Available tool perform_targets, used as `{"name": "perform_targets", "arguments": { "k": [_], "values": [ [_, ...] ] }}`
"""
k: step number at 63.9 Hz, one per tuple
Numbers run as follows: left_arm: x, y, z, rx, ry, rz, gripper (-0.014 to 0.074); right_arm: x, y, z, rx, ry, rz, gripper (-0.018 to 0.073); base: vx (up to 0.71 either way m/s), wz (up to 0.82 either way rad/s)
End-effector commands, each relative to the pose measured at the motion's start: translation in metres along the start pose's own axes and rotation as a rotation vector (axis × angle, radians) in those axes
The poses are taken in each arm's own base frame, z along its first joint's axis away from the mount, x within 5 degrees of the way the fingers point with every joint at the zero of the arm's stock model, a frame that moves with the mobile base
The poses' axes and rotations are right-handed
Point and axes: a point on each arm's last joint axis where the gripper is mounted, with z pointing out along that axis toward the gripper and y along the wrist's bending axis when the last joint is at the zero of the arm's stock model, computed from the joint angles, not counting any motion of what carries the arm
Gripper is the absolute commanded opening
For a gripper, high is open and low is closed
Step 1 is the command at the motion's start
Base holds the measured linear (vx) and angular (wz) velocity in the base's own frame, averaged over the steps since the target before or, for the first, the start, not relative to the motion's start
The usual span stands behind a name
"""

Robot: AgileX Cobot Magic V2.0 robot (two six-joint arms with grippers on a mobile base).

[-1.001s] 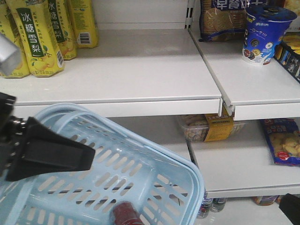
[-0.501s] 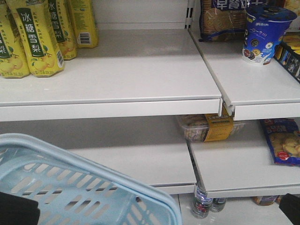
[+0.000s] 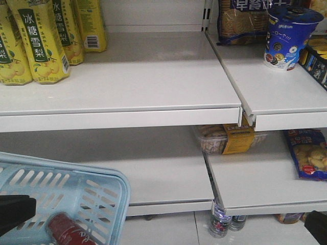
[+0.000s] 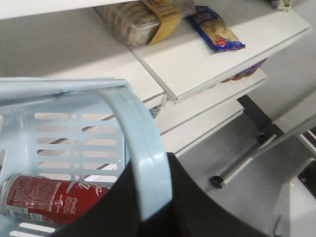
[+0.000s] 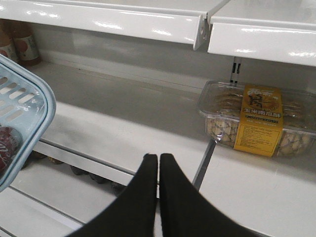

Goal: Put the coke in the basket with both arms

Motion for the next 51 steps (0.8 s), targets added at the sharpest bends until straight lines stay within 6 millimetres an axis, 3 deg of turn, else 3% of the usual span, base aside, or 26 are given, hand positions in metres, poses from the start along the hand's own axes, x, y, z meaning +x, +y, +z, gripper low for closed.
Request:
{"name": "perform_targets", "arguments": {
  "k": [1,12,33,51],
  "values": [
    [-0.017,0.003,-0.003,-0.024,-0.228,-0.019,-0.0006,-0.013,-0.001,-0.002,0.021,-0.077,-0.001,-0.0004,0.0,0.0],
    [-0.006,0.023,0.006,-0.156,-0.326,0.048,-0.0006,-0.013,-0.001,-0.002,0.021,-0.077,-0.001,-0.0004,0.0,0.0],
    [0.048,0.051,0.015,-0.289,-0.428,0.172,-0.0006,-0.013,-0.001,-0.002,0.021,-0.077,0.0,-0.0004,0.0,0.0],
    [0.088,0.066,0.021,-0.294,-0.53,0.072,-0.0006,-0.013,-0.001,-0.002,0.02,-0.074,0.0,-0.0004,0.0,0.0]
  ]
}}
